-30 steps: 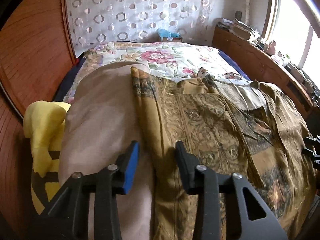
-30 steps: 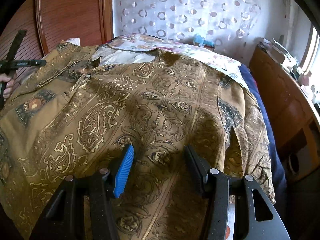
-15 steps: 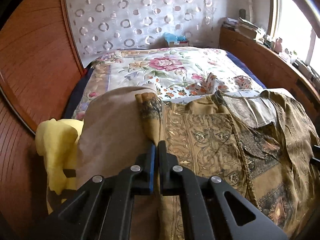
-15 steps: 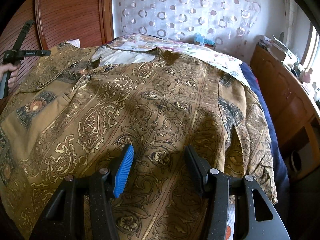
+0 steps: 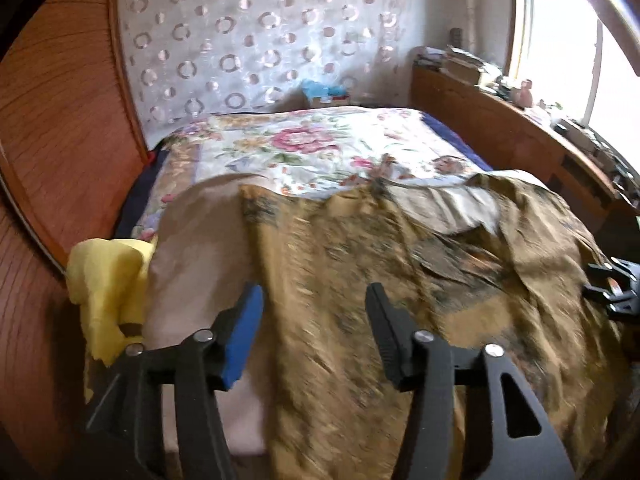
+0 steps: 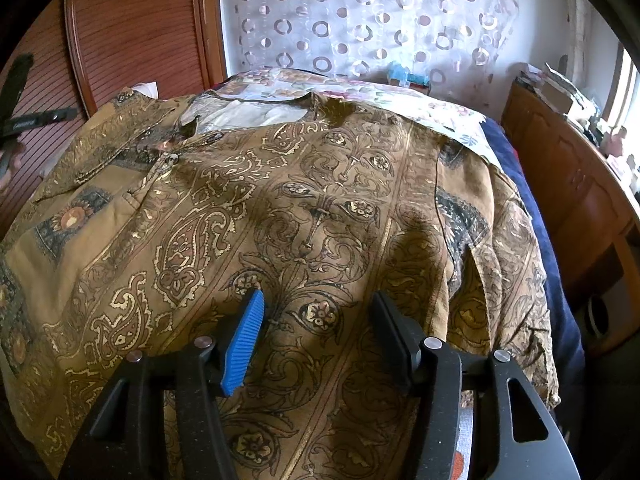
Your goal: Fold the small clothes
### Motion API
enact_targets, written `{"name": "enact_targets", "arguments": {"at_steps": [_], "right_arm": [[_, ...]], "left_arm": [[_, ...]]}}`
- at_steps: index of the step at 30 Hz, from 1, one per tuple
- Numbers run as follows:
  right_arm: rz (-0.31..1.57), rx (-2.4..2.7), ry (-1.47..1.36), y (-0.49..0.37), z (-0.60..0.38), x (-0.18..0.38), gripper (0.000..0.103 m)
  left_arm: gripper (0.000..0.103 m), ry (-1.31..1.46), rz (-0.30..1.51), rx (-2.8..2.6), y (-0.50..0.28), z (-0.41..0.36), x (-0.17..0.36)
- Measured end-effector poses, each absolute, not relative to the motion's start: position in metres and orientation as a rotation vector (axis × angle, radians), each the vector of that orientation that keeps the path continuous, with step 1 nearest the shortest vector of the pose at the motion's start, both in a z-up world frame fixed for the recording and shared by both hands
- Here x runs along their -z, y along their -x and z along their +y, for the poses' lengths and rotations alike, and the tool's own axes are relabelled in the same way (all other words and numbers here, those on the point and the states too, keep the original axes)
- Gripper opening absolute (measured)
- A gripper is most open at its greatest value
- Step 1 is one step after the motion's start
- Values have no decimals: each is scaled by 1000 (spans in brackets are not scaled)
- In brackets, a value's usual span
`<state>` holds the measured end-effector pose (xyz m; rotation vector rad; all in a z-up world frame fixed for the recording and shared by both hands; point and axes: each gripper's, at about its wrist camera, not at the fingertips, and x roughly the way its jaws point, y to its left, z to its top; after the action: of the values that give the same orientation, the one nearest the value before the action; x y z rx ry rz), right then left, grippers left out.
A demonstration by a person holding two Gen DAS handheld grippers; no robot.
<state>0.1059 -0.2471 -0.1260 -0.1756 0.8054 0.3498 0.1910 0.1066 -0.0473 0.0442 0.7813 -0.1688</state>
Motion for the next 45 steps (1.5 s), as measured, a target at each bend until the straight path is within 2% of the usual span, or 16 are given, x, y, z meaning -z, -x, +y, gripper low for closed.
{"name": "enact_targets", "arguments": {"at_steps": [2, 3, 15, 23, 31, 41, 45], "right_arm": [[805, -350, 176, -106, -247, 126, 59], [806, -350, 175, -106, -247, 126, 59], [800, -351, 157, -106, -251, 125, 59], [734, -250, 72, -95, -307, 108, 59], [792, -130, -52, -104, -378, 119, 59], [891, -133, -172, -121, -407, 143, 57], [900, -167, -214, -122, -414, 142, 48]], "left_arm": [[78, -53, 777, 188, -180, 98, 50], [80, -59, 772, 200, -174, 92, 52], [80, -133, 863, 304, -152, 30, 93], [80, -139, 906, 300, -151, 25, 108], [83, -145, 911, 302, -151, 23, 106], [85, -148, 909, 300, -151, 23, 107], [85, -145, 911, 303, -151, 23, 108]]}}
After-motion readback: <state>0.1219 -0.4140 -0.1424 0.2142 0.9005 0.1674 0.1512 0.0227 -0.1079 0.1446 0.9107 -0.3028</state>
